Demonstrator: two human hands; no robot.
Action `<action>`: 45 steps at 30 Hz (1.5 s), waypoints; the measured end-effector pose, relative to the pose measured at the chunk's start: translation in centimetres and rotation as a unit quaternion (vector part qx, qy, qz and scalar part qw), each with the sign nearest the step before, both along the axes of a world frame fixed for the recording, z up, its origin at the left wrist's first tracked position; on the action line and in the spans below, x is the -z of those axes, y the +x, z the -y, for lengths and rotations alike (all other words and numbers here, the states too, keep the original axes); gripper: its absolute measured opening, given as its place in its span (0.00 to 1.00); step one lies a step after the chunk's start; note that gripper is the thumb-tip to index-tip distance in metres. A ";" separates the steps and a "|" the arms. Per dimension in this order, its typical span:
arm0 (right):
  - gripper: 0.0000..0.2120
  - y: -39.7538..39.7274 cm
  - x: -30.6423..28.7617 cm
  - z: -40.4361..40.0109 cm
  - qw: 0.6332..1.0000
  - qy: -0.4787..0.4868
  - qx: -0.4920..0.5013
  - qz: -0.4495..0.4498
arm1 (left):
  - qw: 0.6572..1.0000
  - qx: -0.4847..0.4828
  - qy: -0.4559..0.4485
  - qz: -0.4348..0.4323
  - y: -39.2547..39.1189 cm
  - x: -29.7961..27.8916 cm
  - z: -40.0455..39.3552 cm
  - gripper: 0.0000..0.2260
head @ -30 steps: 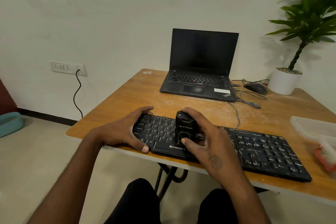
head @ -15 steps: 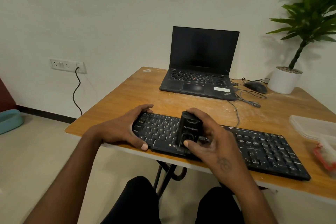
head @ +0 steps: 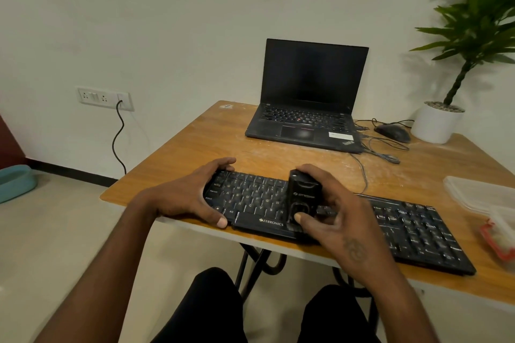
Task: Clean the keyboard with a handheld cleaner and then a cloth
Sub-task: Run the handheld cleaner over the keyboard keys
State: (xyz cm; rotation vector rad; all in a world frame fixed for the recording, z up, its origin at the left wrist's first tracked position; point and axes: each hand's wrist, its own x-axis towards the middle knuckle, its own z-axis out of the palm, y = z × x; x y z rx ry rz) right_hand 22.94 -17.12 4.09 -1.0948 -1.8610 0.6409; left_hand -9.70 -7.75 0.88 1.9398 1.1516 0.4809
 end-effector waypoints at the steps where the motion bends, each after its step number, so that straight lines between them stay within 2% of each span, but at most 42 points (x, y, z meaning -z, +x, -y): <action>1: 0.35 -0.5 0.2 0.0 1.000 0.002 -0.001 0.003 | 1.000 0.001 0.000 -0.001 0.0 0.0 0.0 0.58; 11: 0.37 4.2 -0.2 0.1 0.998 -0.021 0.025 -0.048 | 1.000 0.007 -0.003 -0.003 0.0 -0.1 -0.1 0.58; 18: 0.36 0.8 0.2 -0.1 1.000 0.003 0.022 -0.008 | 1.000 0.008 0.000 0.001 -0.1 0.1 -0.2 0.57; 27: 0.40 2.1 0.6 -0.4 0.997 0.001 0.066 -0.034 | 1.000 0.010 0.002 -0.003 -0.1 0.1 -0.2 0.57; 34: 0.40 -2.6 0.7 -1.1 0.998 0.022 0.053 0.021 | 1.000 0.010 0.005 -0.006 -0.2 0.2 -0.3 0.57; 40: 0.37 -0.9 0.5 -1.8 0.998 -0.014 0.036 -0.052 | 1.000 0.008 0.006 -0.008 -0.1 0.0 -0.1 0.57; 45: 0.38 0.8 0.6 -2.0 0.996 0.001 0.080 -0.031 | 1.000 0.004 0.007 -0.003 -0.1 0.0 -0.1 0.57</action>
